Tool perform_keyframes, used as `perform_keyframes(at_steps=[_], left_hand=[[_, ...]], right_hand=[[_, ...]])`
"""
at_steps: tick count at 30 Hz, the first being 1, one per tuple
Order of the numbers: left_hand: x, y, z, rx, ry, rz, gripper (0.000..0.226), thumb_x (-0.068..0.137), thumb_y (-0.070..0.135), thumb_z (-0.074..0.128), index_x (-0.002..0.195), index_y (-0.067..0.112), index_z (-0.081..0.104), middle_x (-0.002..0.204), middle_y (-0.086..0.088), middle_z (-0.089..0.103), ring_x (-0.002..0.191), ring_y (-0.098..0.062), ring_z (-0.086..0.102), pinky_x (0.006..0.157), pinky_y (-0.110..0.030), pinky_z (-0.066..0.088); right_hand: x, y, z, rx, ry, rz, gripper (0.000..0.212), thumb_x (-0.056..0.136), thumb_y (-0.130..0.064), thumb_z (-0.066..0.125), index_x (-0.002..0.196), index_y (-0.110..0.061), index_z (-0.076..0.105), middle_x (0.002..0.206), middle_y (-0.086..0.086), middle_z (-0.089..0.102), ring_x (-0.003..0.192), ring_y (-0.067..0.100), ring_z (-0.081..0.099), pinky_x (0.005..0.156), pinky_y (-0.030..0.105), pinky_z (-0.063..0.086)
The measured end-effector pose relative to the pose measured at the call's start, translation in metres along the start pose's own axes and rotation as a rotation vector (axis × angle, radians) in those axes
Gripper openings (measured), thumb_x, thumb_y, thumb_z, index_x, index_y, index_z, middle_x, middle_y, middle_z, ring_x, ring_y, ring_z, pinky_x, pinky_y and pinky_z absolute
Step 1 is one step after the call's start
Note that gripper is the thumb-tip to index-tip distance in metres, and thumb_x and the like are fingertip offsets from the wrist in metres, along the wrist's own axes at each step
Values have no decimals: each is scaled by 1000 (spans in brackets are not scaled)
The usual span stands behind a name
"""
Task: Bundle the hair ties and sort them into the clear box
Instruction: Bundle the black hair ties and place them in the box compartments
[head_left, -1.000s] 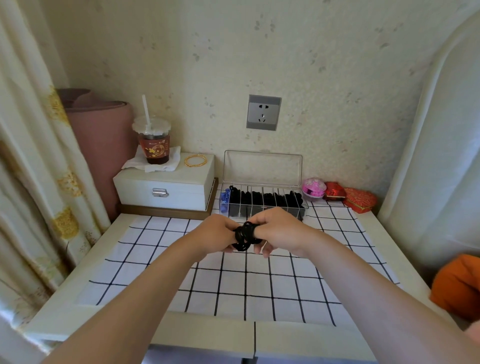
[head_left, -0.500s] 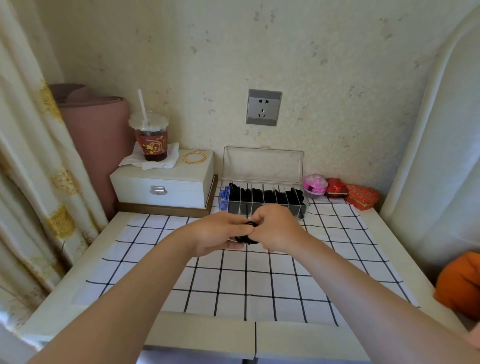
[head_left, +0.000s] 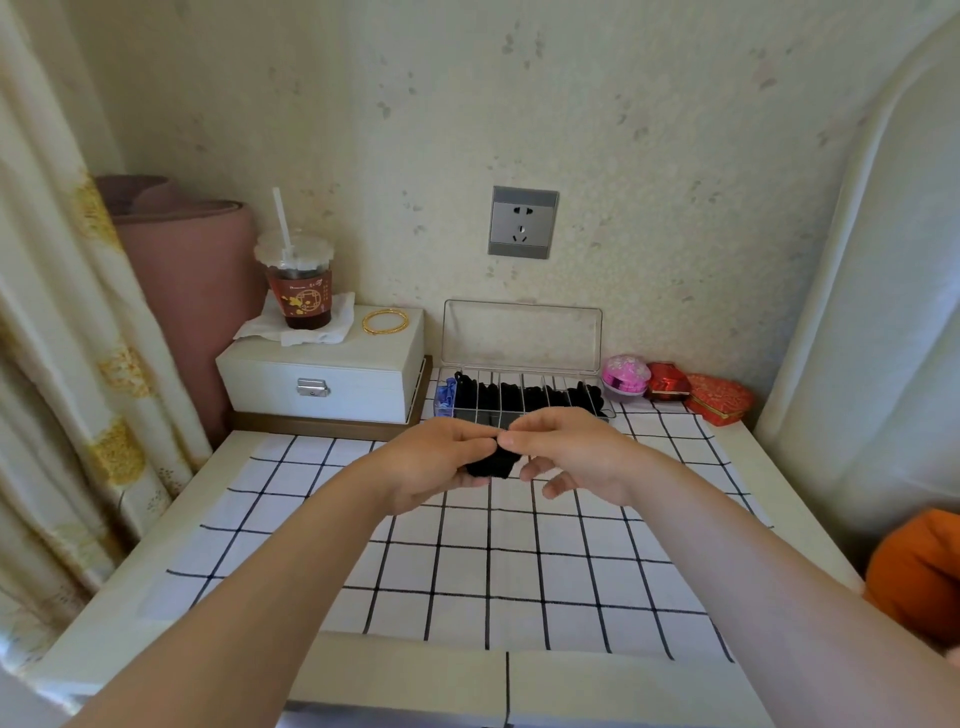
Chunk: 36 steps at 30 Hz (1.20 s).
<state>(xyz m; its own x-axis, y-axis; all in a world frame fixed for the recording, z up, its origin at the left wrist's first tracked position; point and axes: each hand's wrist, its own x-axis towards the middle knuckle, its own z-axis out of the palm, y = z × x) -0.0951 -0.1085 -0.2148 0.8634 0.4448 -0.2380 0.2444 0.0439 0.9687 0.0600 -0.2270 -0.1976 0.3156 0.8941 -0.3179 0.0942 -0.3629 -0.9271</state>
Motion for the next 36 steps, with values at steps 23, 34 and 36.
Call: perform_keyframes(at_steps=[23, 34, 36], left_hand=[[65, 33, 6, 278, 345, 172, 28, 101, 32, 47, 116, 21, 68, 113, 3, 70, 106, -11, 65, 97, -28, 49], [127, 17, -9, 912, 391, 355, 45, 96, 4, 41, 134, 22, 57, 127, -1, 63, 123, -21, 49, 104, -35, 42], [134, 15, -14, 944, 412, 378, 46, 95, 3, 42, 135, 21, 56, 127, -3, 62, 123, -22, 49, 104, -37, 43]], right_hand=[[45, -22, -41, 92, 394, -57, 15, 86, -16, 77, 95, -10, 68, 93, 16, 72, 77, 27, 71, 71, 35, 62], [112, -9, -63, -465, 586, -193, 13, 79, -19, 81, 84, -8, 78, 78, 11, 76, 70, 23, 72, 67, 37, 59], [119, -8, -61, -643, 573, -190, 14, 79, -20, 80, 83, -7, 78, 77, 11, 74, 71, 23, 69, 63, 33, 55]])
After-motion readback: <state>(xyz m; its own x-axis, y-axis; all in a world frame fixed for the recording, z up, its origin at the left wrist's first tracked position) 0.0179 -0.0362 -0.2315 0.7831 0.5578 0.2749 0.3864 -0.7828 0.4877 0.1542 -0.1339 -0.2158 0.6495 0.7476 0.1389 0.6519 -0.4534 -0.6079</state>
